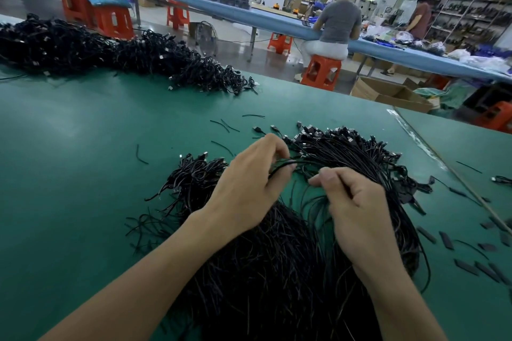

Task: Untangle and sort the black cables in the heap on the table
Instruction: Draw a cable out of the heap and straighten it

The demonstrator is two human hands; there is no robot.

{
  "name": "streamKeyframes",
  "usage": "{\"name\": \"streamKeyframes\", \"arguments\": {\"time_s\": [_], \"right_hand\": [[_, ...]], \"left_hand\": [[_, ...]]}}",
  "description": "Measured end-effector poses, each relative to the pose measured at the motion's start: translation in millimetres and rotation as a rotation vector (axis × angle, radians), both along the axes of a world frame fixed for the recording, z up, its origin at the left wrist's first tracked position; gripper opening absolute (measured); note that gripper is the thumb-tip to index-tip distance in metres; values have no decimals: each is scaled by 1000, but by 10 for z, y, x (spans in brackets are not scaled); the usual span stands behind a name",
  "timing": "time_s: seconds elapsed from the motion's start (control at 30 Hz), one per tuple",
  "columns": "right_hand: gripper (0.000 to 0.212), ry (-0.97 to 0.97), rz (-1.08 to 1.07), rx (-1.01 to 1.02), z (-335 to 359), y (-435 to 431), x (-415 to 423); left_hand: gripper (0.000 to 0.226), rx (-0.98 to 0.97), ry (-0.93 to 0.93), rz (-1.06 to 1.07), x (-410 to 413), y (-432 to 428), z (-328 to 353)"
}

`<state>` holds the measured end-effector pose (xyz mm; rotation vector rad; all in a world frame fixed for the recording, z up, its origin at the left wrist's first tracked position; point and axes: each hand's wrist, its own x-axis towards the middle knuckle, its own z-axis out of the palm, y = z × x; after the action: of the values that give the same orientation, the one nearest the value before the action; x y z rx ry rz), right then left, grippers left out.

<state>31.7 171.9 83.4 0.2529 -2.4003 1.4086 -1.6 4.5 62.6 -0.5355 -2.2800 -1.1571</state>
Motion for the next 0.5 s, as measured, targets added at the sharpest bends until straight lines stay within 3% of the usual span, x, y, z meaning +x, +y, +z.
{"name": "streamKeyframes", "arguments": {"time_s": [0.07,0.23,0.37,0.43,0.5], "right_hand": [[27,45,-47,-59,1,69,-23],[32,157,-104,-159,95,123,-44],[31,227,-205,-258,127,257,-85],[31,221,-226,-261,118,340,-116],[28,176,-178,-115,94,408,-148]], "left_hand": [[21,86,-24,4,-43,-58,-1],[41,63,-18,19,-19,-115,64],[38,288,-245,-134,65,-234,188],[44,220,-362,-176,117,-297,198],[54,170,-583,-305,186,-335,205]]}}
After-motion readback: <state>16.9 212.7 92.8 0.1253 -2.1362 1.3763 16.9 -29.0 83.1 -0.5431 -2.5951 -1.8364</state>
